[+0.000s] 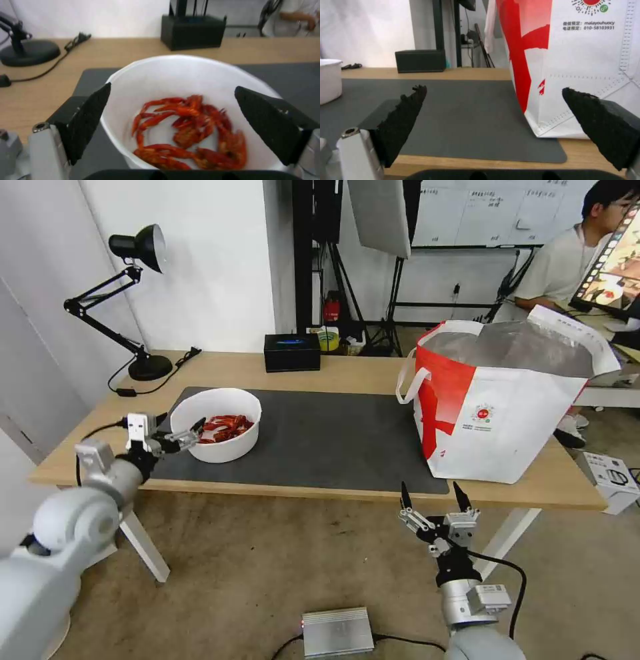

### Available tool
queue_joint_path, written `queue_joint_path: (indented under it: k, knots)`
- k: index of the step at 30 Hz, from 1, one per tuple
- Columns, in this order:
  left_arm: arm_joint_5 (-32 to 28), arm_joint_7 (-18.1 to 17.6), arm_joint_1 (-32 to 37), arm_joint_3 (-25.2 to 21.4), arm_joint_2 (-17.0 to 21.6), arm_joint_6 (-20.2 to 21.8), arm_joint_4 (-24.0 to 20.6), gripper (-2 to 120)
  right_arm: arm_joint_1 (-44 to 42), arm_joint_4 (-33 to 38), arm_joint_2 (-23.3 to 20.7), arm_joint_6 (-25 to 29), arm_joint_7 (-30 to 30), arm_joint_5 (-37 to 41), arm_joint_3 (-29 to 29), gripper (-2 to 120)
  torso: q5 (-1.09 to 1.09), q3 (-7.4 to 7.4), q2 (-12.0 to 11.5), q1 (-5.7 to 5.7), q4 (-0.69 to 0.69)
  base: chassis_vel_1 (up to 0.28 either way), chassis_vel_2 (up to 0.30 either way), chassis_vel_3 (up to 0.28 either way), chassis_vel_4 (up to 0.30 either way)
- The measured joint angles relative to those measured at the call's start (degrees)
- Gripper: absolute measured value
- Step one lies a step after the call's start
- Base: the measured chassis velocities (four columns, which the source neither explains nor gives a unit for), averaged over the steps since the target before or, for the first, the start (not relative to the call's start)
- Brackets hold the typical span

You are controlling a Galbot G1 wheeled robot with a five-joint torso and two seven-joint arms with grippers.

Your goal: Pick up the trash from the table and place it into the takeout bag.

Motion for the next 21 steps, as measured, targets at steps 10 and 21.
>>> queue_joint_path:
  k: [10,21]
  knots:
    - [-6.5,1.2,-12.7,8.9,4.2,6.5,10.3,100,0.0,0.0,0.0,0.0,0.0,0.0,0.0,100,-0.01,0.0,0.0,0.01,-0.01,0.0,0.0,0.0,0.0]
    - [-13.7,2.2,-15.0,10.4,10.4,10.3,13.1,100,0.0,0.0,0.0,0.0,0.0,0.0,0.0,100,0.0,0.0,0.0,0.0,0.01,0.0,0.0,0.0,0.0]
